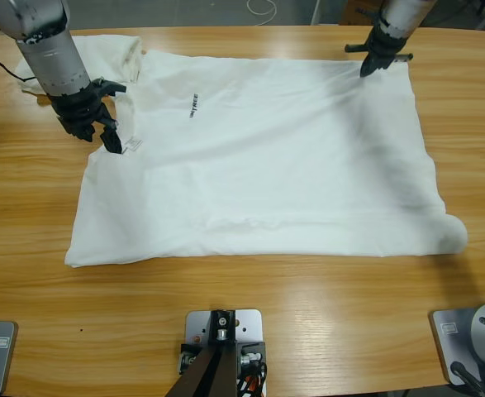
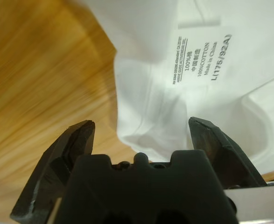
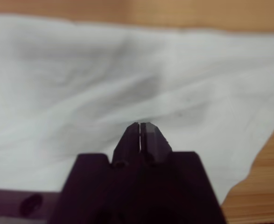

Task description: Fold clothes

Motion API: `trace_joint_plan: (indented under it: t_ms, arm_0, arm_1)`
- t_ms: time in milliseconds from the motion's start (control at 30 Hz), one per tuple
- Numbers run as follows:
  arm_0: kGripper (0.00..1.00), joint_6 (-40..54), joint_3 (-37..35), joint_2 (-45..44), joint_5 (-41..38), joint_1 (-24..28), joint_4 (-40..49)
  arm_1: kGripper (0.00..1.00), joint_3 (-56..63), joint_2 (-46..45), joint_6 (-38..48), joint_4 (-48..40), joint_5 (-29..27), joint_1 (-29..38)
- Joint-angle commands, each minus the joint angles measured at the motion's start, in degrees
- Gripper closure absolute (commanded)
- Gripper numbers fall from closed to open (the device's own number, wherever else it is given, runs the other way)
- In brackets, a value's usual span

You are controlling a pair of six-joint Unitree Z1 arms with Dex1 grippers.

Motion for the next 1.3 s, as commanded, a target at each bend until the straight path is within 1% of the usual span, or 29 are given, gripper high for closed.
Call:
trace_joint_plan:
  t_ms: [33,67,100,133,167,200,267,333,367,400,500,567,633,700,733,767,800,933,1033,1100,1300]
  arm_0:
    - [0.223,-6.26,3.70,-7.84,6.56,2.98,-0.89]
    - [0.224,-6.75,4.27,-10.24,7.35,3.71,-0.87]
    - [0.222,-6.73,4.67,-12.80,7.37,4.35,-0.87]
    - [0.221,-5.87,5.09,-15.51,6.70,4.54,-0.96]
    - [0.220,-3.20,5.73,-18.04,4.94,4.22,-1.17]
    - [0.220,0.30,6.83,-20.22,3.13,3.38,-1.47]
    - [0.220,6.56,10.14,-23.10,-1.96,1.25,-2.58]
    - [0.220,11.66,14.14,-23.72,-7.47,-1.51,-4.67]
    - [0.220,13.59,15.64,-23.47,-9.57,-3.23,-5.69]
    - [0.220,15.31,16.39,-22.79,-11.03,-5.11,-6.37]
    - [0.220,18.97,14.83,-18.11,-15.22,-9.31,-6.94]
    - [0.215,20.09,11.67,-13.77,-15.18,-10.33,-6.74]
    - [0.213,20.87,8.26,-10.11,-15.50,-10.38,-6.11]
    - [0.220,21.25,5.64,-7.53,-16.04,-10.38,-4.72]
    - [0.233,21.36,5.46,-6.63,-16.15,-10.38,-4.42]
    - [0.269,21.47,5.58,-5.81,-16.54,-10.28,-4.41]
    - [0.276,21.57,5.73,-5.07,-16.75,-10.14,-4.41]
    - [0.277,20.71,4.86,-2.47,-16.31,-8.75,-4.05]
    - [0.309,20.32,4.39,-1.09,-16.03,-7.48,-3.16]
    - [0.312,20.18,4.62,-0.36,-15.78,-6.88,-3.00]
    - [0.308,20.11,4.42,0.58,-14.55,-6.60,-3.00]
  arm_1:
    - [0.971,-0.60,-7.46,-2.61,2.70,0.61,-0.51]
    - [0.835,-0.52,-9.79,-2.54,3.66,0.63,-0.51]
    - [0.620,-0.43,-12.47,-2.31,4.91,0.88,-0.51]
    - [0.347,-0.04,-15.30,-2.26,6.37,2.78,-0.51]
    - [0.115,1.10,-17.99,-2.26,8.41,5.82,-0.51]
    - [0.035,3.03,-20.62,-2.24,9.73,7.45,-0.39]
    - [0.029,9.24,-26.23,-1.72,10.24,8.31,1.37]
    - [0.033,15.85,-31.06,-0.10,10.03,8.79,4.27]
    - [0.042,18.33,-32.75,0.55,9.62,9.09,5.55]
    - [0.083,22.76,-35.55,1.71,8.20,9.67,7.77]
    - [0.263,35.20,-42.16,4.16,0.62,13.18,11.11]
    - [0.276,43.09,-46.00,5.35,-4.26,15.40,11.53]
    - [0.276,47.68,-48.68,5.74,-6.60,15.56,11.51]
    - [0.276,49.33,-49.49,5.74,-7.11,15.49,10.88]
    - [0.276,49.49,-49.50,5.74,-7.32,15.47,10.47]
    - [0.276,49.49,-49.33,5.74,-7.73,15.50,10.12]
    - [0.276,49.48,-48.94,5.74,-8.22,15.56,10.03]
    - [0.276,49.81,-46.23,5.74,-10.29,16.24,10.03]
    - [0.276,50.85,-45.04,5.74,-11.91,16.52,10.03]
    - [0.276,51.50,-44.56,5.74,-12.74,16.54,10.02]
    - [0.276,52.39,-43.32,5.74,-14.02,16.96,10.03]
